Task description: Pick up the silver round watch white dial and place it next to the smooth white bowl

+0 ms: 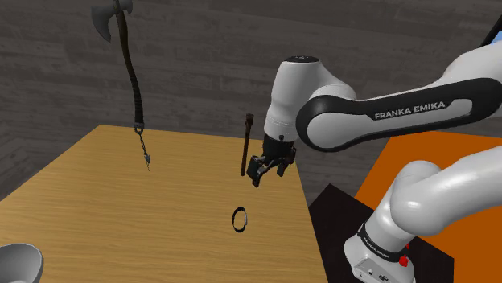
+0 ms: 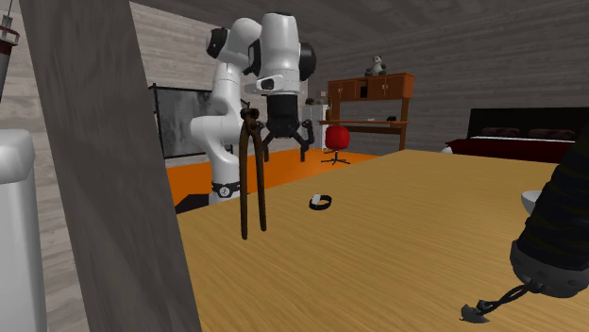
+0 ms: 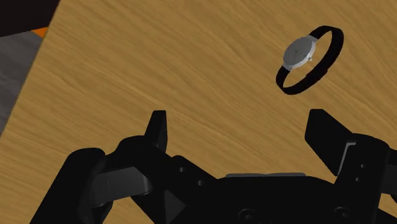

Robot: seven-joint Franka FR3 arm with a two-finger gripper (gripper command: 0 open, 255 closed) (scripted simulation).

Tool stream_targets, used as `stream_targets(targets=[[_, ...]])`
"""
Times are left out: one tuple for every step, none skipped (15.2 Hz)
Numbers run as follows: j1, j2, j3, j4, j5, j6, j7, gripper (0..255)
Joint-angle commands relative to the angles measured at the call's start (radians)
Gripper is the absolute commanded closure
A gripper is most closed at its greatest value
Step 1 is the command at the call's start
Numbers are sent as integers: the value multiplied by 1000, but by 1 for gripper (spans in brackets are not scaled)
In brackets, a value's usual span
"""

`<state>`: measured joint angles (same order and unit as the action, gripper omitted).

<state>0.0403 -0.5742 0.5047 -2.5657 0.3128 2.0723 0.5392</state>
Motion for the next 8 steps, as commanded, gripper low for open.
stream_targets(targets=[[-11,65,54,10,12,60,73,0],[-19,101,82,20,13,89,110,0],[-28,139,109,31,11,117,147,0],[-39,178,137,44,5,145,187,0],[-51,220,165,58,-5,173,229,0],[-57,239,178,65,-11,186,249,0],[-59,250,183,58,-14,203,252,0],[-61,261,189,52,-17,219,255,0]])
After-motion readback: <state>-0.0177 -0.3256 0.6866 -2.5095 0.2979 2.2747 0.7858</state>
